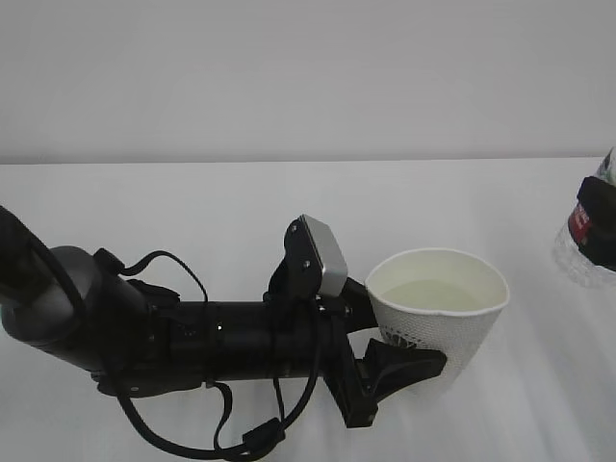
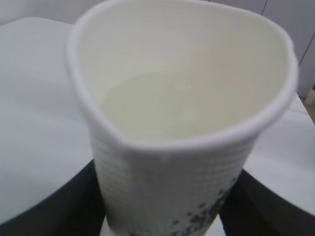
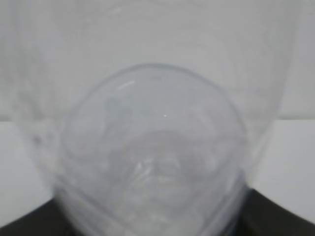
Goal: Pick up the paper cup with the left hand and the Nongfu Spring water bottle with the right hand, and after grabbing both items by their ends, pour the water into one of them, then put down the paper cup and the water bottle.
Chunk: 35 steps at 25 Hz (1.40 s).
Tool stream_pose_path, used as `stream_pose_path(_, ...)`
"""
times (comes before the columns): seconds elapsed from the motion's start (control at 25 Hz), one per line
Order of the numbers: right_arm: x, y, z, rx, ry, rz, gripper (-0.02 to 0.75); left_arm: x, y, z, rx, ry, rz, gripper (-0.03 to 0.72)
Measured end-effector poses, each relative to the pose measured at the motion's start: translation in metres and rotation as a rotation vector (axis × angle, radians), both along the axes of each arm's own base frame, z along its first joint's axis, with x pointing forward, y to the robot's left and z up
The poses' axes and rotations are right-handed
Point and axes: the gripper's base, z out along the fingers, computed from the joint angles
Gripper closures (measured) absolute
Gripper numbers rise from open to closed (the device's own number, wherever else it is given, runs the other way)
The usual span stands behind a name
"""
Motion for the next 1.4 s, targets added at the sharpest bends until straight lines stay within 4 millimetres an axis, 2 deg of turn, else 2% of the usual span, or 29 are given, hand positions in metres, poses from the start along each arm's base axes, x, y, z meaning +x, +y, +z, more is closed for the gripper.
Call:
stream_pose_path(0.76, 0.011, 0.004, -0.042, -0.010, 0.190, 0.023, 0.350, 0.003, 0.001, 0.001, -0.011, 0.011, 0.042, 0.209)
stream_pose_path(1.4, 0.023, 0.005, -0.058, -0.004, 0.108, 0.024, 0.350, 0.004, 0.001, 0.001, -0.011, 0.011, 0.043, 0.210)
